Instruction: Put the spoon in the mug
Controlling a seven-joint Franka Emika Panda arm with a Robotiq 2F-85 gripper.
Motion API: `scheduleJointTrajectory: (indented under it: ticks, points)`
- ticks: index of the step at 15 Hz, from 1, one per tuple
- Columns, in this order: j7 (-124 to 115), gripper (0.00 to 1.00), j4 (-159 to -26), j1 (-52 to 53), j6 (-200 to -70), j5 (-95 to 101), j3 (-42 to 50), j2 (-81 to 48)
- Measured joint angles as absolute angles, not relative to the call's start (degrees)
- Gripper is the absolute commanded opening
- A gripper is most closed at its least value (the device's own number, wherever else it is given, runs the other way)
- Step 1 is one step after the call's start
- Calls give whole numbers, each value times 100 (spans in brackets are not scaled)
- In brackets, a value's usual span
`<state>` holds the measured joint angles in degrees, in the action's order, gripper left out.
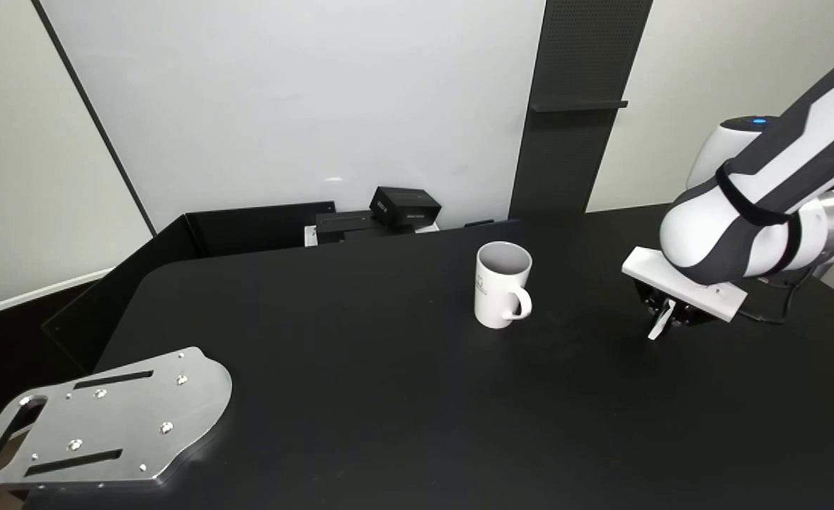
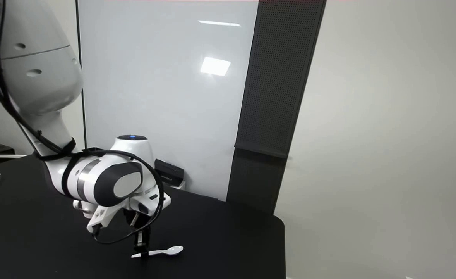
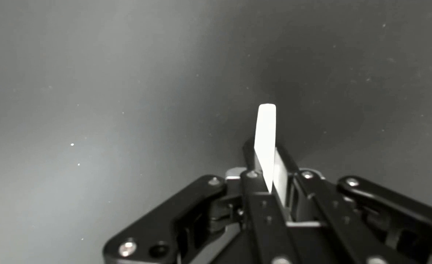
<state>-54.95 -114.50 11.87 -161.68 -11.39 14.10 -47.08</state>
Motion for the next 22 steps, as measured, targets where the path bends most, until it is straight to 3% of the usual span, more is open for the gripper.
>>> scheduleJointTrajectory:
  ticks: [11,22]
  points:
    - [-6234,4,-10548,999,-15117,-1365,1398,-4688]
    - [-6516,4,-9698,-157,-13727,-3019,126,-4115]
